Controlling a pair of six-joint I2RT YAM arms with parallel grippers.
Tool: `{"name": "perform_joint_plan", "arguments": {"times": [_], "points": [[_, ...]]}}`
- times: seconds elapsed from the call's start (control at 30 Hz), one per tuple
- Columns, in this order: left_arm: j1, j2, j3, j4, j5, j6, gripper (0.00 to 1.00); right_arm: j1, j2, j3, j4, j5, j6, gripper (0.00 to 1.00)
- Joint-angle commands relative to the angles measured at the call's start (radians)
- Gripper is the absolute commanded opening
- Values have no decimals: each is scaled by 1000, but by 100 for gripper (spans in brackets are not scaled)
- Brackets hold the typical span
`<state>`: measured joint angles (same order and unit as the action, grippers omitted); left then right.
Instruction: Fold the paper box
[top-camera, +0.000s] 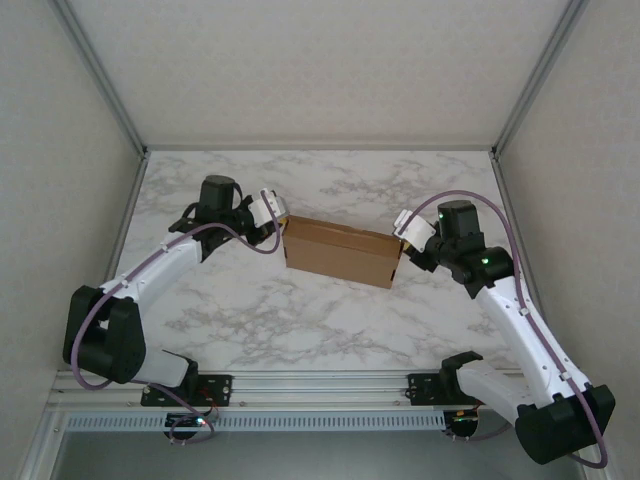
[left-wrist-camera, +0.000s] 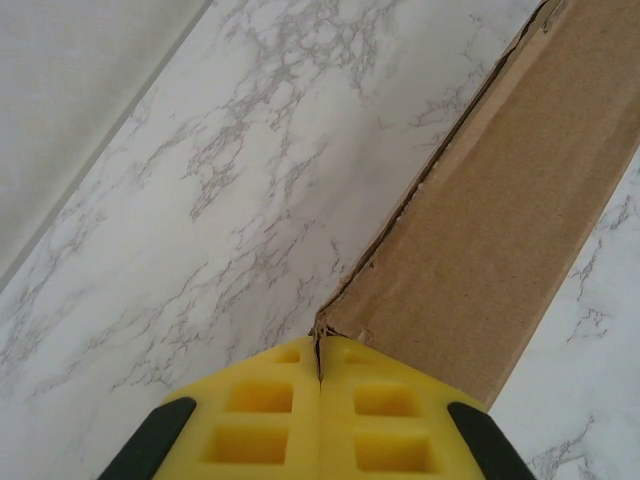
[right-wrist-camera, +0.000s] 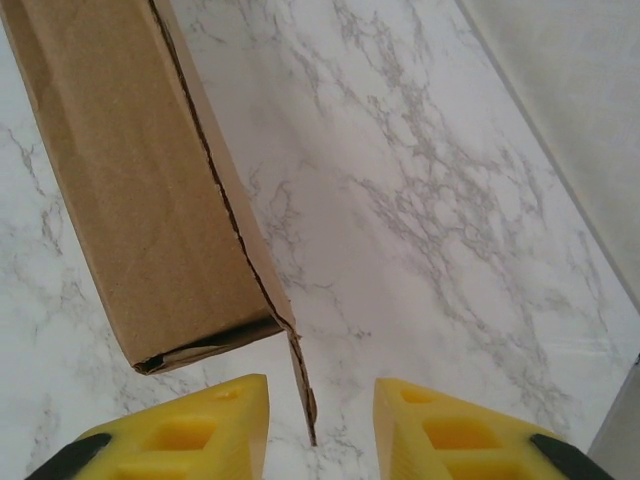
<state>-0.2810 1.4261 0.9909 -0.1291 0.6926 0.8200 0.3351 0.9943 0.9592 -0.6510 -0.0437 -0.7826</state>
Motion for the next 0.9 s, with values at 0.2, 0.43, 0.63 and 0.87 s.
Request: {"name": "perform_joint_plan", "arguments": {"times": [0.2, 0.43, 0.63, 0.87], "points": [[-18, -9, 23, -28, 12, 8, 0, -11, 15, -50, 13, -28, 10, 25], [-25, -20, 20, -24, -4, -5, 0, -13, 61, -10, -1, -31, 30, 5], [-27, -33, 14, -8, -13, -43, 0, -13, 89, 41, -13, -31, 71, 0], [-69, -56, 35, 38, -17, -258, 0, -12, 108, 96, 3, -93, 246, 0]]}}
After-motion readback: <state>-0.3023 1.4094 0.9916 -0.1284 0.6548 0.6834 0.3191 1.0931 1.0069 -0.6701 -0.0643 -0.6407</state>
